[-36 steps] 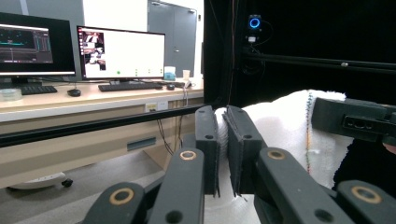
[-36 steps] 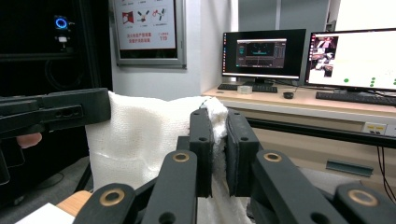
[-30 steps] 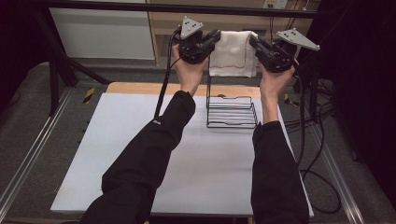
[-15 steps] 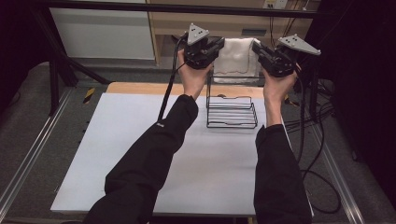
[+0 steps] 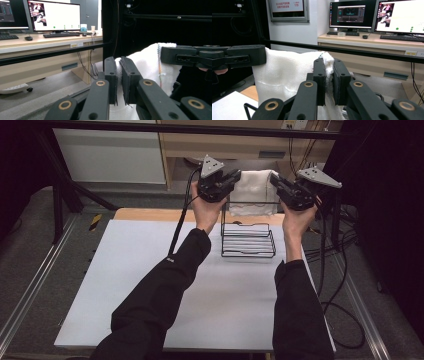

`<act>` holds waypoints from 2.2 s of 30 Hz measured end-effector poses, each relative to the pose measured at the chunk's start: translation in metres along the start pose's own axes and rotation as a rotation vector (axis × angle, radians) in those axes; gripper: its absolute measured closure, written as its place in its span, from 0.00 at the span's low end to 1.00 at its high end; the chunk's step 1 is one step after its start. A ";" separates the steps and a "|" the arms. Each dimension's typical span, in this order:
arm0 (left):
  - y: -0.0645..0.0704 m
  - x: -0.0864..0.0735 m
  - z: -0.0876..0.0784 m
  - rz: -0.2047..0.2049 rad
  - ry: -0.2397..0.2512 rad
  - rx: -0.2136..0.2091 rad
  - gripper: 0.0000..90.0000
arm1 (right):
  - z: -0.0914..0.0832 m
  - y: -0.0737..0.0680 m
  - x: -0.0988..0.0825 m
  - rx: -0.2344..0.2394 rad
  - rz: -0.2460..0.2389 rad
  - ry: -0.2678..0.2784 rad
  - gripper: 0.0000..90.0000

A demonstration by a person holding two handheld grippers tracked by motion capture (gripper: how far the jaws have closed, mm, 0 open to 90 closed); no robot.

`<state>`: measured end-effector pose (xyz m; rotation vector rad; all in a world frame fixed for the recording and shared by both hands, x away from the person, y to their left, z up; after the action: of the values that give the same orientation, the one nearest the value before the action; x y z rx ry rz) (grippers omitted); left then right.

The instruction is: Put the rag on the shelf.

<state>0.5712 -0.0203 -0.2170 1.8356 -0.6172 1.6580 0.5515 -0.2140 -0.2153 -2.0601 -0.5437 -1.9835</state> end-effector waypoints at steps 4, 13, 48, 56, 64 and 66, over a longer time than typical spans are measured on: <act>0.002 -0.004 -0.001 0.000 -0.007 -0.008 0.92 | -0.003 0.000 -0.002 0.001 -0.002 -0.005 0.92; 0.010 -0.006 -0.003 0.006 -0.019 -0.041 0.92 | -0.012 0.002 -0.008 0.009 0.003 -0.006 0.91; 0.028 -0.035 -0.036 -0.006 -0.129 -0.121 0.89 | -0.052 -0.017 -0.035 0.074 -0.028 -0.026 0.89; 0.029 -0.025 -0.046 -0.021 -0.149 -0.120 0.82 | -0.054 -0.019 -0.043 0.072 -0.034 -0.032 0.90; 0.026 -0.007 -0.034 -0.063 -0.185 -0.078 0.94 | -0.054 -0.020 -0.045 0.074 -0.032 -0.034 0.90; 0.026 -0.008 -0.028 -0.073 -0.208 -0.066 0.96 | -0.054 -0.020 -0.046 0.075 -0.030 -0.036 0.90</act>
<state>0.5326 -0.0202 -0.2208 1.9732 -0.6749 1.3947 0.4932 -0.2232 -0.2596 -2.0581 -0.6497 -1.9155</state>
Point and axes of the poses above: each handheld gripper's, and its own axes: z roughly forward along the jaws, x roughly out of its top, y roughly to its right, the point moved 5 cm from there along z, roughly forward along the jaws, and after that the axes turned 6 degrees about -z, right-handed, at the moved point
